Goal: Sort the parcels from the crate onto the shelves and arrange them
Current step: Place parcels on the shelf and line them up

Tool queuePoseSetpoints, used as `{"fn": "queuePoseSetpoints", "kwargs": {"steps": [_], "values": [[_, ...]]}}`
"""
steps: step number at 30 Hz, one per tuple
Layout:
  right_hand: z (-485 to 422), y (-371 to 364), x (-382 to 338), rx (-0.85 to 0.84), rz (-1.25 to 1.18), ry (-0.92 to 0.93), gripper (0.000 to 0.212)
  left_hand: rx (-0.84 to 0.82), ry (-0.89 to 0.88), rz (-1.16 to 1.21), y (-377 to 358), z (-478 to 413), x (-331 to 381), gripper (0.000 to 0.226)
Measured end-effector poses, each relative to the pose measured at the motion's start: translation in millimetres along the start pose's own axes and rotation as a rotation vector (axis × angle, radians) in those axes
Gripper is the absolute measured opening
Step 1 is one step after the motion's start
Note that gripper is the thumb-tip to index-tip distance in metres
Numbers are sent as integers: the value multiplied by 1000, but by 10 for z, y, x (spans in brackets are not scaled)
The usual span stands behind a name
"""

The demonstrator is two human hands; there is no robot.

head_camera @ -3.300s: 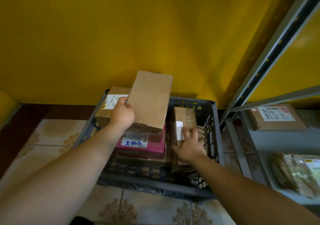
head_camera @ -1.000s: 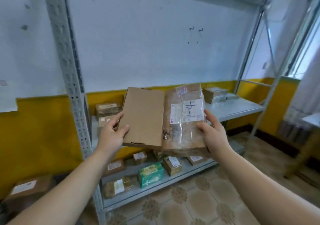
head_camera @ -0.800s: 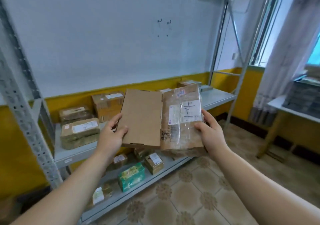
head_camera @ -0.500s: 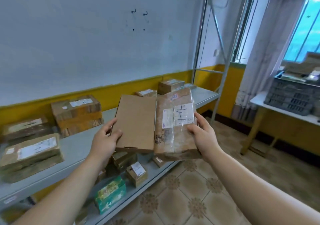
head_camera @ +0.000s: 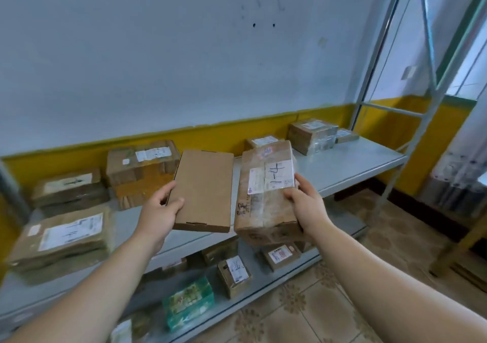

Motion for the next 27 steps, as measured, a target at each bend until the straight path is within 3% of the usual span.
{"fn": "queuePoseSetpoints", "kwargs": {"steps": [9,19,23,27], "values": [[-1410,-843,354,-258,80,-88,57,282,25,-104,220,-918,-120,49],[-2573,-1563,818,-429,161,-211,58,526,105,-214,388,-1978,-167,51],[-2820,-1847,1052,-456,155,-260,73,578,133,-262,596,-2329,-226,52],[-2970,-2065,1137,-398,200,-260,66,602,209,-575,797,-2658,-248,52]]}}
Point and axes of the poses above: each hand's wrist, its own z-axis away from the middle knuckle, its own y-axis out of the back of the hand, x = y × z, the point moved 4 cm from there along -z, towards the middle knuckle, and after that the axes turned 1 degree about -x, right-handed, at the moved point
